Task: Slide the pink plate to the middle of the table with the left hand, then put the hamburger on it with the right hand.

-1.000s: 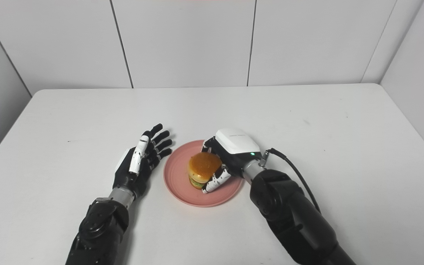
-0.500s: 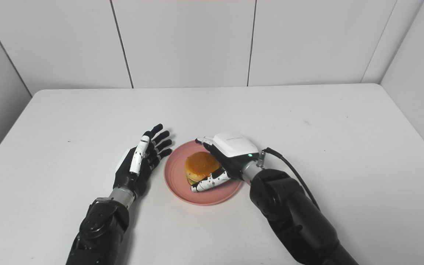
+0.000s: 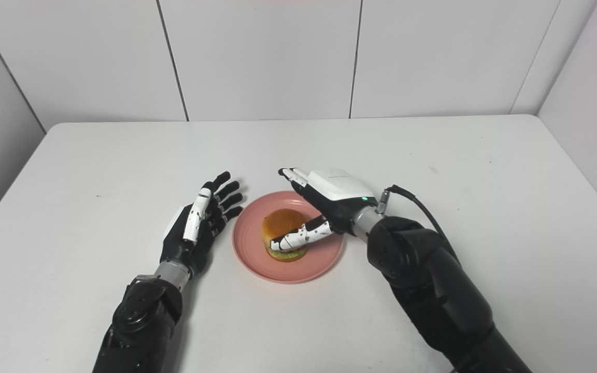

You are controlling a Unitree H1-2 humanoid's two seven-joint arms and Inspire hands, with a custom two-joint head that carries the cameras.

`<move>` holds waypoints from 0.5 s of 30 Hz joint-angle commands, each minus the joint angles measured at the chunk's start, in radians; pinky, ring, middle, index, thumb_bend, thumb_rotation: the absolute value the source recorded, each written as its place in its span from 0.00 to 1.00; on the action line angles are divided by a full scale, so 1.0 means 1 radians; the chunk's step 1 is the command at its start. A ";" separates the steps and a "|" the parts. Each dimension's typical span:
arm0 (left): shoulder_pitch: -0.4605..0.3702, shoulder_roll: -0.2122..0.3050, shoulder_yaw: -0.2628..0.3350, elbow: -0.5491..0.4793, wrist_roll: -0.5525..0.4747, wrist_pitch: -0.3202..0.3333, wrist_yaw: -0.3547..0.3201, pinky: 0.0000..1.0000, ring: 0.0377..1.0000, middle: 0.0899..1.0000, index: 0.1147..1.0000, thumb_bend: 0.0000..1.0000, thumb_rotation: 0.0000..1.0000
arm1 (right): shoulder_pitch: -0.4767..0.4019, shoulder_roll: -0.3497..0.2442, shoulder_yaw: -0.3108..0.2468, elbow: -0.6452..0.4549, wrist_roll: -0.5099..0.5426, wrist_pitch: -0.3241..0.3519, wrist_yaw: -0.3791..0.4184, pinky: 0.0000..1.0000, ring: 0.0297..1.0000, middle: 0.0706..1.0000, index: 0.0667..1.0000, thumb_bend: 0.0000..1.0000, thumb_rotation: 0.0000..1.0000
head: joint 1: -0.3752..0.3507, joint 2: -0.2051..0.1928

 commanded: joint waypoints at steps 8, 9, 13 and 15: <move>0.003 0.003 0.010 -0.034 -0.007 0.027 -0.001 0.87 0.88 0.89 0.89 0.37 1.00 | 0.049 0.055 -0.223 -0.092 0.237 -0.121 -0.221 0.76 0.88 0.93 0.97 0.97 0.68 | 0.002 -0.003; 0.007 0.005 0.011 -0.042 -0.008 0.024 -0.003 0.87 0.88 0.89 0.89 0.37 1.00 | 0.064 0.070 -0.246 -0.097 0.253 -0.133 -0.259 0.76 0.88 0.92 0.97 0.97 0.68 | 0.001 -0.003; 0.035 0.012 0.012 -0.087 0.002 0.013 -0.001 0.88 0.88 0.89 0.89 0.38 1.00 | 0.132 0.129 -0.331 -0.108 0.325 -0.141 -0.373 0.78 0.86 0.90 0.96 0.87 0.91 | 0.000 -0.003; 0.053 0.018 0.011 -0.115 0.007 0.010 0.000 0.89 0.89 0.90 0.90 0.38 1.00 | 0.170 0.167 -0.380 -0.101 0.410 -0.143 -0.403 0.83 0.90 0.93 0.97 0.89 0.98 | 0.000 -0.002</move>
